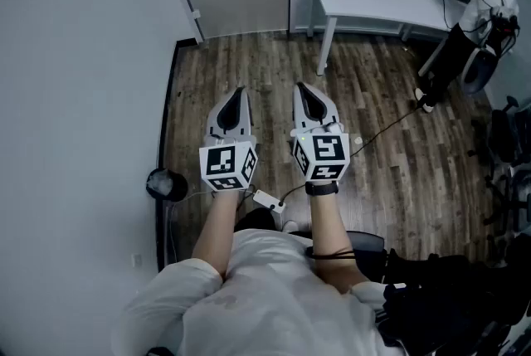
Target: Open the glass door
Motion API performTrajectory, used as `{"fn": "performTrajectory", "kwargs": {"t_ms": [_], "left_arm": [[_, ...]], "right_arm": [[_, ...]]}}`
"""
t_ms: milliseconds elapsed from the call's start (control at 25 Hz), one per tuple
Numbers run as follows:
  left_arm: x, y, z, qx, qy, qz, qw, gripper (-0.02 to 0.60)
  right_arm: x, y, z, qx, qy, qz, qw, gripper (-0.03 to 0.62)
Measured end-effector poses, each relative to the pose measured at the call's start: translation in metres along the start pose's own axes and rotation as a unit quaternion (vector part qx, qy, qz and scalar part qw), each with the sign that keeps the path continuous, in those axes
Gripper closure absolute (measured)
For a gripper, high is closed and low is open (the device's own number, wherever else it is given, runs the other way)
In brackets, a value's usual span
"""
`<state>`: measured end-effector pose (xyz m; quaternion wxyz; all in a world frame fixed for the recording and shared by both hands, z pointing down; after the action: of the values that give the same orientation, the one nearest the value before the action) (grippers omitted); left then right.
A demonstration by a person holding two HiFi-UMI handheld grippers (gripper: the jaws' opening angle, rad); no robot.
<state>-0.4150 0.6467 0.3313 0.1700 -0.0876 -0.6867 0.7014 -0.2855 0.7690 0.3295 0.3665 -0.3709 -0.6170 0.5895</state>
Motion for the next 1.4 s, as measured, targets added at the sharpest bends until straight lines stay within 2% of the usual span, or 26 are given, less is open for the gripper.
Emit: {"fn": "performTrajectory", "kwargs": {"t_ms": [120, 240, 440, 600, 720, 840, 960, 1040, 1120, 1240, 1400], "left_arm": [[-0.013, -0.007, -0.003, -0.004, 0.007, -0.001, 1.0000, 0.581], [-0.029, -0.015, 0.019, -0.005, 0.023, 0.005, 0.9997, 0.581], [-0.073, -0.037, 0.057, 0.040, 0.081, 0.020, 0.9957, 0.581], [-0.147, -0.055, 0.087, 0.008, 0.083, 0.023, 0.9962, 0.581], [-0.210, -0.069, 0.121, -0.005, 0.098, 0.014, 0.9950, 0.581], [-0.277, -0.063, 0.163, -0.026, 0.075, -0.006, 0.9968, 0.581], [-0.332, -0.045, 0.213, -0.032, 0.041, -0.017, 0.9985, 0.581], [-0.367, -0.032, 0.260, -0.017, 0.028, -0.038, 0.9987, 0.581], [-0.400, -0.025, 0.309, 0.008, 0.023, -0.065, 0.9976, 0.581], [-0.431, -0.040, 0.344, 0.019, 0.029, -0.048, 0.9982, 0.581], [-0.466, -0.068, 0.350, 0.020, 0.022, -0.020, 0.9994, 0.581]], "right_arm": [[-0.009, -0.002, -0.021, 0.003, -0.012, -0.008, 1.000, 0.591], [-0.036, -0.007, -0.031, 0.002, -0.015, -0.013, 1.000, 0.591], [-0.089, -0.022, -0.036, 0.025, -0.005, 0.015, 1.000, 0.591], [-0.154, -0.033, -0.043, 0.042, -0.015, 0.025, 0.999, 0.591], [-0.219, -0.038, -0.050, 0.031, -0.022, 0.008, 0.999, 0.591], [-0.302, -0.028, -0.051, 0.015, -0.018, -0.011, 1.000, 0.591], [-0.384, -0.015, -0.041, 0.013, -0.044, -0.012, 0.999, 0.592], [-0.444, -0.008, -0.027, 0.011, -0.056, -0.014, 0.998, 0.592], [-0.501, -0.003, -0.014, 0.014, -0.048, -0.017, 0.999, 0.592], [-0.545, -0.007, -0.011, 0.040, -0.029, -0.009, 0.999, 0.592], [-0.582, -0.024, -0.034, 0.034, -0.026, 0.002, 0.999, 0.592]]}}
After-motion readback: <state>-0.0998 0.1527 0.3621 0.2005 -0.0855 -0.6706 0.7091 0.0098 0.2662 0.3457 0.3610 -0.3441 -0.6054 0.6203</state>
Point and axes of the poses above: the fingertips, and each gripper's own axes: x backward along the fingers, z to its left, y out of its top, the point moved 8 cm from there along x, backward along the fingers, and after that the axes turned 3 degrees about -y, right-handed, at the moved point
